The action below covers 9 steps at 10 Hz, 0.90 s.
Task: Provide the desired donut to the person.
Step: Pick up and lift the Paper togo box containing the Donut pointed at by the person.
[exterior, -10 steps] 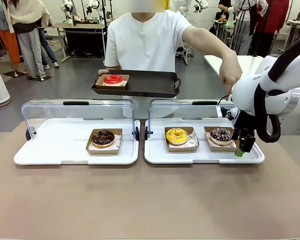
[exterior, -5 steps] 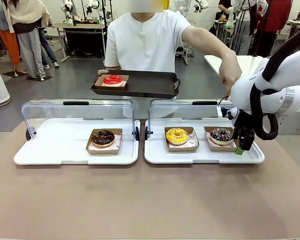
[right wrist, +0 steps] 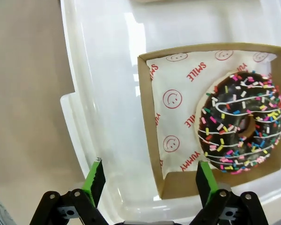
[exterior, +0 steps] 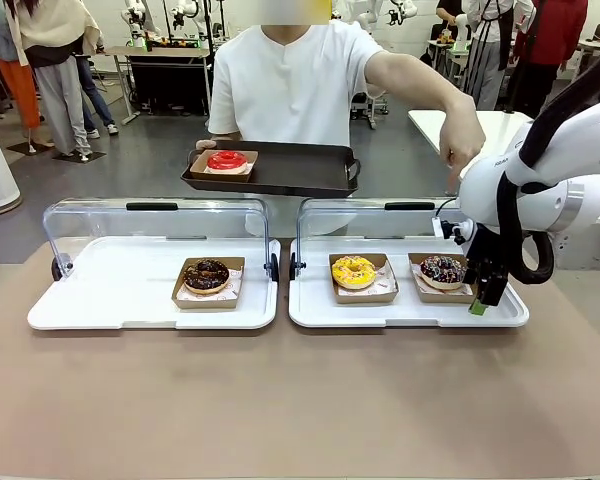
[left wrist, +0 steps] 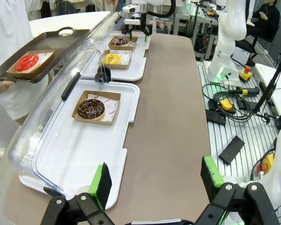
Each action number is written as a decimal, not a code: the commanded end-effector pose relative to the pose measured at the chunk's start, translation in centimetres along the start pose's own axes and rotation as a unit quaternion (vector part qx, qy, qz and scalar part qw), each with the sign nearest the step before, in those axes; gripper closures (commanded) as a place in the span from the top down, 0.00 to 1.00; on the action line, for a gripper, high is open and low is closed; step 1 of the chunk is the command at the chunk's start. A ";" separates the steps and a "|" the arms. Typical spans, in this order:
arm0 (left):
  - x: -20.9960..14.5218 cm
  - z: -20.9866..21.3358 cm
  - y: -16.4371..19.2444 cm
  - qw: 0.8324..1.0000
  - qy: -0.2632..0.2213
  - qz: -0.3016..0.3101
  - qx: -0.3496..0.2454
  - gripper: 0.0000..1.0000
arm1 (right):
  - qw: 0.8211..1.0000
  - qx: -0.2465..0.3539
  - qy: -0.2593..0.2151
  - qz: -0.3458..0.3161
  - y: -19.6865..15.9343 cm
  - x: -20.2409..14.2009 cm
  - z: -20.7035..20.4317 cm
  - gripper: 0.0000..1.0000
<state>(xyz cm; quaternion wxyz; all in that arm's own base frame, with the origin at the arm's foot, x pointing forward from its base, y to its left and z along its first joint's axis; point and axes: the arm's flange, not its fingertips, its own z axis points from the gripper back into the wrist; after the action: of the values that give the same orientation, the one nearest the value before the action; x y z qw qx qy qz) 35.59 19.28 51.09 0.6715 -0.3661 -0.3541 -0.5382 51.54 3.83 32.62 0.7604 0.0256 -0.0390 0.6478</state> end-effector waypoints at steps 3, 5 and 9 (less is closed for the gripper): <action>0.1 0.2 -0.1 1.000 -0.009 -0.005 0.001 1.00 | 1.000 0.007 -0.014 0.018 -0.8 -0.1 -1.0 0.40; 0.1 0.2 -0.1 1.000 -0.009 -0.005 0.001 1.00 | 1.000 0.005 -0.014 0.016 -0.8 0.0 -0.9 0.00; 0.1 0.2 -0.1 1.000 -0.009 -0.005 0.001 1.00 | 1.000 0.002 -0.011 0.015 -0.7 0.0 -0.8 0.06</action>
<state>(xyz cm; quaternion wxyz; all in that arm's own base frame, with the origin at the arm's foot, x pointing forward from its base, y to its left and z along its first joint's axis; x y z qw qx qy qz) 35.59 19.28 51.09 0.6715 -0.3661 -0.3541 -0.5382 51.67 4.03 32.00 0.7564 0.0294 -0.0349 0.6525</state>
